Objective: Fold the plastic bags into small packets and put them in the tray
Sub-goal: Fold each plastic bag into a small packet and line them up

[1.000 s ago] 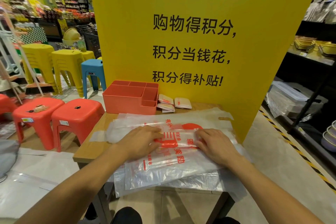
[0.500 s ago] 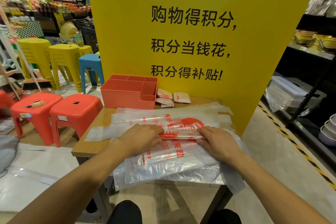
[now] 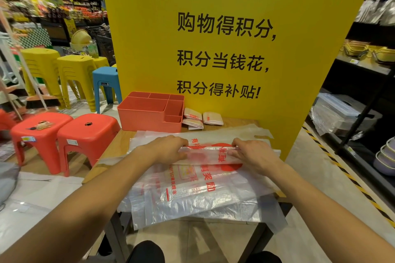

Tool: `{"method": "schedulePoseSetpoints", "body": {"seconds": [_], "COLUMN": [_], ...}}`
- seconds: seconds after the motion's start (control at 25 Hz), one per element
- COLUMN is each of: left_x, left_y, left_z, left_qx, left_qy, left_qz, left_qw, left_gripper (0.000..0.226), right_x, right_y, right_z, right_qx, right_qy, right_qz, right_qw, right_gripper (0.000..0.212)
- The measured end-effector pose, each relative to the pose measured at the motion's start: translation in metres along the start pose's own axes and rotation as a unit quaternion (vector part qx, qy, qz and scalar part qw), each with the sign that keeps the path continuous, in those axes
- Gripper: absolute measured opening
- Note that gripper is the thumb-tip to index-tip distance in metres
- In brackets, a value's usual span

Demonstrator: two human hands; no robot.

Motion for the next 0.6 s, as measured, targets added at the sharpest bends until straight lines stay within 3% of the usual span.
{"method": "schedulePoseSetpoints", "body": {"seconds": [0.36, 0.48, 0.6], "left_x": [0.009, 0.007, 0.0], "left_y": [-0.004, 0.01, 0.029], "left_z": [0.002, -0.024, -0.031], "left_qx": [0.049, 0.131, 0.135], "left_qy": [-0.033, 0.057, 0.125], "left_qz": [0.017, 0.056, 0.066], "left_qw": [0.998, 0.988, 0.981], "left_gripper": [0.067, 0.039, 0.039], "right_x": [0.001, 0.002, -0.006], "right_y": [-0.004, -0.001, -0.016], "right_z": [-0.002, -0.008, -0.011], "right_qx": [0.008, -0.021, 0.016], "right_qy": [-0.052, -0.012, 0.04], "right_qz": [-0.044, -0.043, -0.064], "right_qw": [0.998, 0.999, 0.997], "right_gripper": [0.028, 0.019, 0.044]}}
Point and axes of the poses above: each hand's wrist, its own x-axis towards the middle knuckle, its own z-axis out of the palm, y = z × x, the point moved 9 cm from there along x, towards the middle knuckle, and after that the axes turned 10 degrees about y, right-handed, at the moved point
